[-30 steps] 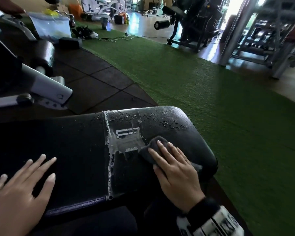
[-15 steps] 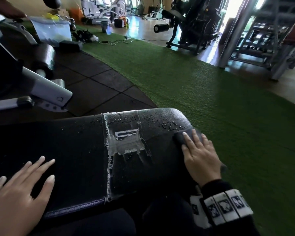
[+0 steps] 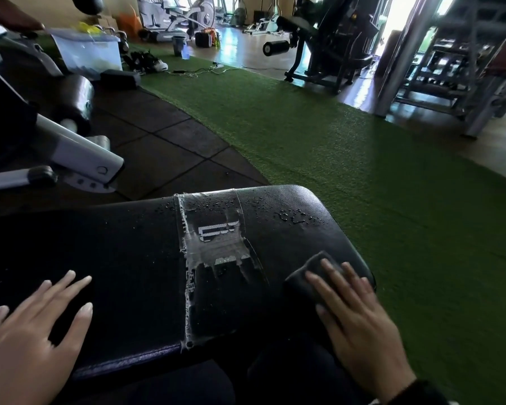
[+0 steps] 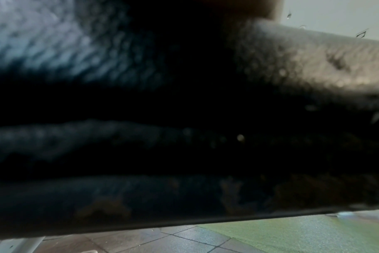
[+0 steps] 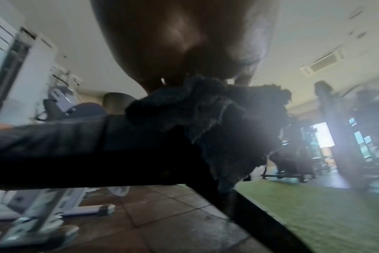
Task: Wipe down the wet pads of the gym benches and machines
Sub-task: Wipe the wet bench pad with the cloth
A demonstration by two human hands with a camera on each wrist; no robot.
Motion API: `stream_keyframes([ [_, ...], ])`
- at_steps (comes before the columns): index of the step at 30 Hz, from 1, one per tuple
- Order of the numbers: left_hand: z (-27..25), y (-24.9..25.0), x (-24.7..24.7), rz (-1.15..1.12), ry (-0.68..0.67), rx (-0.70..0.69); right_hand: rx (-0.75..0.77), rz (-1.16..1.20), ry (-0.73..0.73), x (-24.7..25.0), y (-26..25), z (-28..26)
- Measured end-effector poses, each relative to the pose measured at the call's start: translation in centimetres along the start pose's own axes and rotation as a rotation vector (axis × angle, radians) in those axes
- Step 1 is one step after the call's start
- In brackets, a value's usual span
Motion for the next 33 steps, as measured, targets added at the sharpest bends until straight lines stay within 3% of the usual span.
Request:
stream_keyframes([
  [4, 0.0, 0.5, 0.3, 0.019, 0.011, -0.007, -0.250, -0.030, 0.008, -0.1, 3.4, 3.1],
  [7, 0.0, 0.6, 0.4, 0.011, 0.010, -0.005, -0.313, -0.060, -0.015, -0.7, 2.2, 6.4],
  [11, 0.0, 0.9, 0.5, -0.003, 0.010, 0.001, -0.170, -0.015, 0.017, -1.1, -4.0, 8.4],
  [15, 0.0, 0.7, 0.5, 0.013, 0.000, 0.003, 0.040, 0.070, 0.066, -1.5, -9.6, 6.0],
  [20, 0.0, 0.4, 0.0, -0.031, 0.014, 0.003, 0.262, 0.074, 0.042, -1.0, -7.8, 1.0],
  [22, 0.1, -0.5, -0.1, -0.016, 0.022, 0.005, 0.283, 0.049, 0.050, -0.9, -5.5, -0.3],
  [25, 0.4, -1.7, -0.5, 0.082, -0.019, -0.028, 0.171, 0.050, 0.048, -0.7, -1.6, -0.9],
  [33, -0.2, 0.3, -0.3, -0.036, 0.010, 0.000, -0.141, 0.202, 0.023, 0.5, 4.8, 1.8],
])
Point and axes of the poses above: each hand's wrist, its own z-axis towards the middle knuckle, its own x-axis out of the back of the hand, y = z × x, the point moved 4 cm from there along z, towards the middle knuckle, and after that the axes turned 4 degrees about -y, right-handed, at the moved point
